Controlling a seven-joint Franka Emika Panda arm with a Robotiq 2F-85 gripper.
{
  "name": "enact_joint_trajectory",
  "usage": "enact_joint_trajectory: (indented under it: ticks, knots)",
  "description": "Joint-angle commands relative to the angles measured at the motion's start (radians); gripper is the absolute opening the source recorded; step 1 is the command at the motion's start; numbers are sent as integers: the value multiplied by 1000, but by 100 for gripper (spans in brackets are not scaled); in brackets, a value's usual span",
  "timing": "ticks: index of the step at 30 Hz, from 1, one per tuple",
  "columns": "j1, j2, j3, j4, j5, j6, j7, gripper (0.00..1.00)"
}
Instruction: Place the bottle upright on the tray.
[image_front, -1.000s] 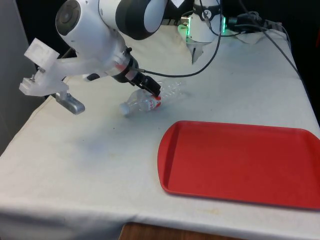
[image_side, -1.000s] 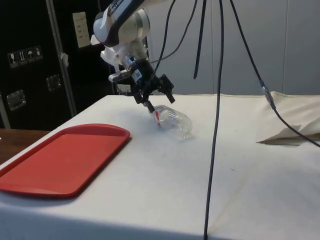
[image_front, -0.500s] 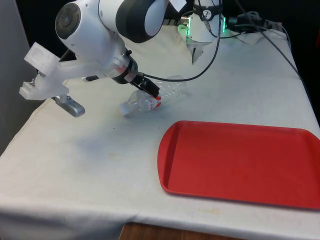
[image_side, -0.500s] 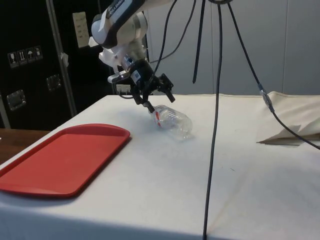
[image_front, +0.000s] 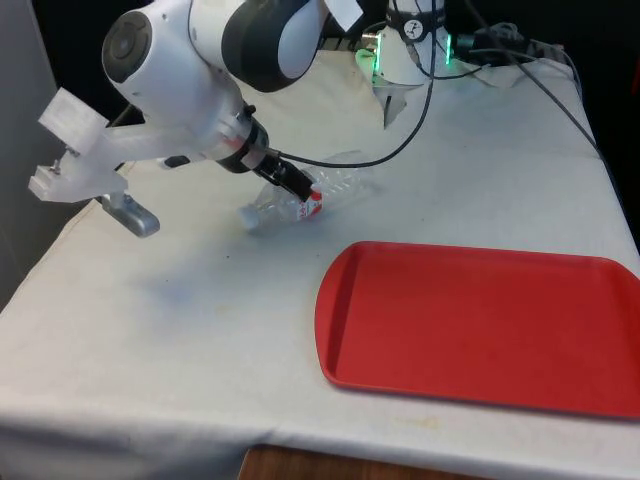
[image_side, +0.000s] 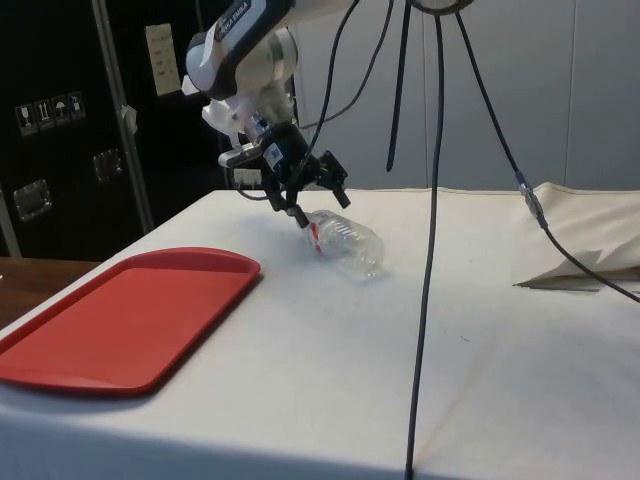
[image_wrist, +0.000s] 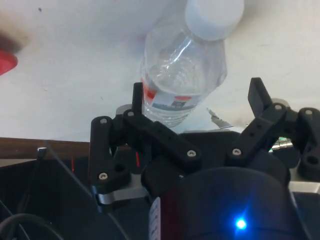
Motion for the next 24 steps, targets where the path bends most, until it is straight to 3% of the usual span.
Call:
enact_joint_trajectory:
  ticks: [1, 2, 3, 9, 10, 11, 14, 18, 19, 20, 24]
  knots:
    - [-10, 9, 1, 15, 4, -13, -6, 100]
    - [0, 0, 0, 0, 0, 0, 0, 100]
    - [-10, 10, -2, 15, 6, -13, -9, 100]
    - [-21, 22, -12, 26, 20, -15, -33, 100]
    - [-9, 11, -18, 6, 17, 1, -34, 100]
    - [-23, 24, -12, 30, 23, -16, -35, 100]
    - [-29, 33, -15, 45, 30, -21, -41, 100]
    - [-25, 39, -23, 53, 42, -19, -43, 100]
    - [-17, 29, -29, 30, 40, 0, -52, 100]
    - [-24, 39, -23, 54, 43, -17, -43, 100]
    - [-20, 43, -24, 65, 51, -13, -31, 100]
